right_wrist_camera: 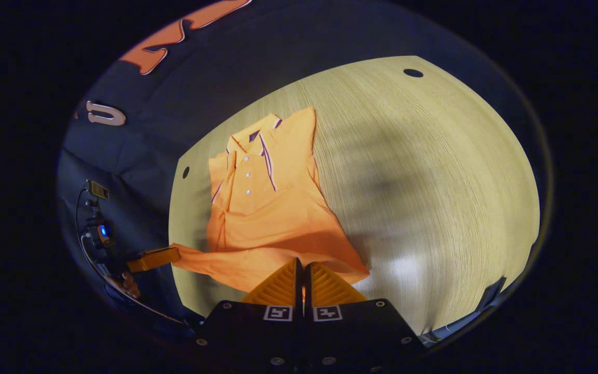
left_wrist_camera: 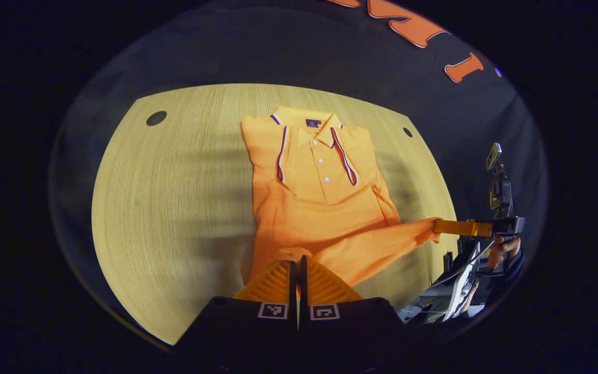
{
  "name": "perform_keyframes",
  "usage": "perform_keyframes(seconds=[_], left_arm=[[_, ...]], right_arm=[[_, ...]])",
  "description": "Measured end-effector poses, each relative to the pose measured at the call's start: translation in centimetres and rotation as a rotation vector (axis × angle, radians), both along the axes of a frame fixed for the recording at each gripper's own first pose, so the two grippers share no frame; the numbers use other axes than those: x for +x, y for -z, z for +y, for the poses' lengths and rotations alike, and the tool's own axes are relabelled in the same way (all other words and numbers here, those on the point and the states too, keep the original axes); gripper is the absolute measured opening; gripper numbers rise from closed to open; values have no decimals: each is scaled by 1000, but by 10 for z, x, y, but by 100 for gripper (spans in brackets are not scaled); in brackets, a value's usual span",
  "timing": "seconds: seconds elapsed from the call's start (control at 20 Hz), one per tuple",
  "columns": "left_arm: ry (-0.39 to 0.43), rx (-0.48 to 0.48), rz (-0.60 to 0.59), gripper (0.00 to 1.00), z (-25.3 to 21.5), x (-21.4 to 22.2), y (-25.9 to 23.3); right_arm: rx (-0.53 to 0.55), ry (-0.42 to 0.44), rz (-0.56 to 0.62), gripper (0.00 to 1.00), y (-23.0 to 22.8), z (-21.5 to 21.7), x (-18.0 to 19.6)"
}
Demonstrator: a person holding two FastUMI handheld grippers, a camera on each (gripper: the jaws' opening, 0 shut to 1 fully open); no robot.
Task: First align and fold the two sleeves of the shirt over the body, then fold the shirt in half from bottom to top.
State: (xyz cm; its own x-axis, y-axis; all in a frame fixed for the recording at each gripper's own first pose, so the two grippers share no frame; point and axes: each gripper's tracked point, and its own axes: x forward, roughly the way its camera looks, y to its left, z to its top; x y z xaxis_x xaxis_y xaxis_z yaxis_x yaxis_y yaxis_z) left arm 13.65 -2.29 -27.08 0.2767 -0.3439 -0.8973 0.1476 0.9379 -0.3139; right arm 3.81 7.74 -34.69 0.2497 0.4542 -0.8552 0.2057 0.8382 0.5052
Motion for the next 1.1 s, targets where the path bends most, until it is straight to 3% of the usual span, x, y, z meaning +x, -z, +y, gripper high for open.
perform_keyframes(seconds=[0.45,0.75,0.95,1.1], left_arm=[[-65,-26,-108,1,9,116,-11],[-71,-2,-174,1,16,193,-2],[-60,80,-259,1,28,240,6],[-83,201,-330,1,47,267,14]], right_arm=[[44,12,-68,0,-14,4,113],[45,29,-87,0,3,6,186],[36,65,-105,0,16,5,229],[7,136,-134,0,26,-3,261]])
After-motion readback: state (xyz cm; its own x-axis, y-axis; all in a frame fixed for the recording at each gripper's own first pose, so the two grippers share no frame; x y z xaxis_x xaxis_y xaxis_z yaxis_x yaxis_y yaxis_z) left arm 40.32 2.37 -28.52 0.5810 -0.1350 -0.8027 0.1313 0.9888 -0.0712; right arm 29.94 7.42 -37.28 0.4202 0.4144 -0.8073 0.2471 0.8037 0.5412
